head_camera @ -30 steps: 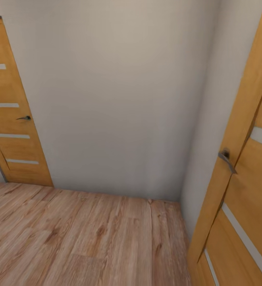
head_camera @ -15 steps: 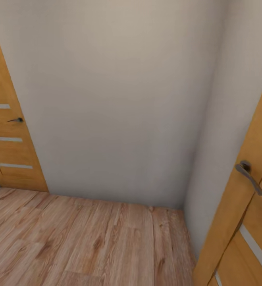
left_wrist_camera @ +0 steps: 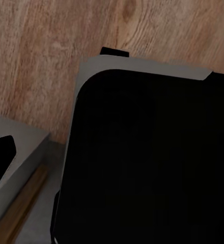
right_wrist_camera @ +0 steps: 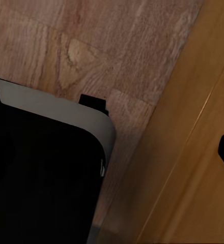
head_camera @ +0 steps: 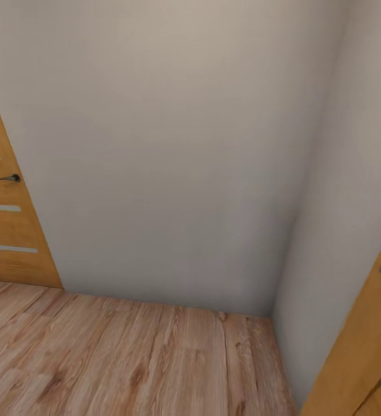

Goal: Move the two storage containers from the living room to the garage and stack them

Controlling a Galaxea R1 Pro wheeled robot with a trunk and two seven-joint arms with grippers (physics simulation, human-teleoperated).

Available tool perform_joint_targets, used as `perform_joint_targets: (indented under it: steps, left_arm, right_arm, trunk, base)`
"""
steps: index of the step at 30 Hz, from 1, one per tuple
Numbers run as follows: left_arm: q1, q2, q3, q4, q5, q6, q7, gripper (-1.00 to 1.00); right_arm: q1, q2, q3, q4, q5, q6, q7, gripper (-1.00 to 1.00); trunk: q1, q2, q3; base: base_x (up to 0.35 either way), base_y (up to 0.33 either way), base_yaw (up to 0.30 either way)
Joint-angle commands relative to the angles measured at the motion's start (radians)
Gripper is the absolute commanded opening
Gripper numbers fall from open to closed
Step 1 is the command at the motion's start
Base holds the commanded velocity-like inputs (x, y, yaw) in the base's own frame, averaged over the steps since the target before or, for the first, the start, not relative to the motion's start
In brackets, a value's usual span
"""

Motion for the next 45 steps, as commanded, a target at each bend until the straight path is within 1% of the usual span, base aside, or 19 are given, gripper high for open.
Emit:
perform_joint_targets:
  steps: [1,11,15,30,37,45]
  left_arm:
    - [0.0,0.0,0.005,0.0,0.003,-0.002,0.0,1.0]
    - [0.0,0.0,0.004,0.0,0.003,-0.001,0.0,1.0]
    - [0.0,0.0,0.004,0.0,0.003,-0.002,0.0,1.0]
    - [0.0,0.0,0.004,0.0,0.003,-0.003,0.0,1.0]
    - [0.0,0.0,0.005,0.0,0.003,-0.002,0.0,1.0]
    - [0.0,-0.001,0.005,-0.004,0.003,-0.004,0.001,1.0]
  right_arm:
    - [-0.001,0.001,0.009,0.003,-0.01,-0.006,-0.001,1.0]
    - [-0.001,0.004,0.009,0.003,-0.01,-0.007,-0.003,1.0]
    - [-0.001,0.002,0.009,0.003,-0.01,-0.007,-0.004,1.0]
    - [-0.001,0.004,0.009,0.003,-0.01,-0.008,-0.004,1.0]
    - [-0.001,0.003,0.005,0.003,-0.021,-0.009,-0.004,1.0]
    - [-0.001,0.002,0.004,0.002,-0.02,-0.009,-0.004,1.0]
  trunk:
    - [0.001,0.0,-0.001]
    - [0.001,0.0,-0.001]
    - [0.001,0.0,-0.001]
    - [0.001,0.0,-0.001]
    - [0.001,0.0,-0.001]
    - [0.001,0.0,-0.001]
  base:
    - [0.321,0.0,0.0]
    - [0.321,0.0,0.0]
    - [0.321,0.0,0.127]
    - [0.321,0.0,0.273]
    - [0.306,0.0,0.277]
    - [0.056,0.0,0.277]
